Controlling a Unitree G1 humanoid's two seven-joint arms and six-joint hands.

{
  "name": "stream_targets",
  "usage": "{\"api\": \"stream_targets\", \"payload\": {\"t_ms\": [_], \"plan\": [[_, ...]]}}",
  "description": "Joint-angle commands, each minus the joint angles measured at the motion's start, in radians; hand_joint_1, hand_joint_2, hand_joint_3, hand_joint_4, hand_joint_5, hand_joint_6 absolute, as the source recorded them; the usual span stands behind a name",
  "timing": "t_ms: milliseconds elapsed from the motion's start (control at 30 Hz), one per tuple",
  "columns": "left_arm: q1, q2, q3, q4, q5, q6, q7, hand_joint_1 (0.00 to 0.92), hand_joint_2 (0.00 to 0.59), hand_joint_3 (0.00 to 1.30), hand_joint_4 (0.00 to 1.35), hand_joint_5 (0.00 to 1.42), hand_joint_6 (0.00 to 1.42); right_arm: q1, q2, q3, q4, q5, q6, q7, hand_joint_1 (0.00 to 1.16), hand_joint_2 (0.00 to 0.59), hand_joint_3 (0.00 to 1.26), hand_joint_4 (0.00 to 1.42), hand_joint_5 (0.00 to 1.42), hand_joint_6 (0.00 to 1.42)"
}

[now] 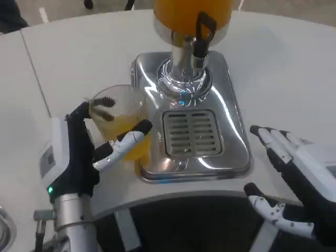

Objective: Grasp the cup under the faucet to collect the drink, then remove the cup.

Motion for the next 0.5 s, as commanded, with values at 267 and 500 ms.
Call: {"api": "stream_targets", "payload": {"t_ms": [267,500], "plan": [[0.125,0.022,-0.001,-0.243,0.022,-0.114,-0.036,0.58,0.04,1.08,1.1,1.42,1.42,-0.018,-0.038,-0.022,0.011,-0.018,-0.054,-0.04,0.3,0.51,0.0,0.0,0.0,0.02],[0.225,0.026,0.0,-0.367,0.048,-0.148,-0.075,0.575,0.043,1.08,1.1,1.42,1.42,0.0,-0.039,-0.027,-0.027,-0.031,-0.084,-0.054,0.3,0.52,0.0,0.0,0.0,0.02]]}}
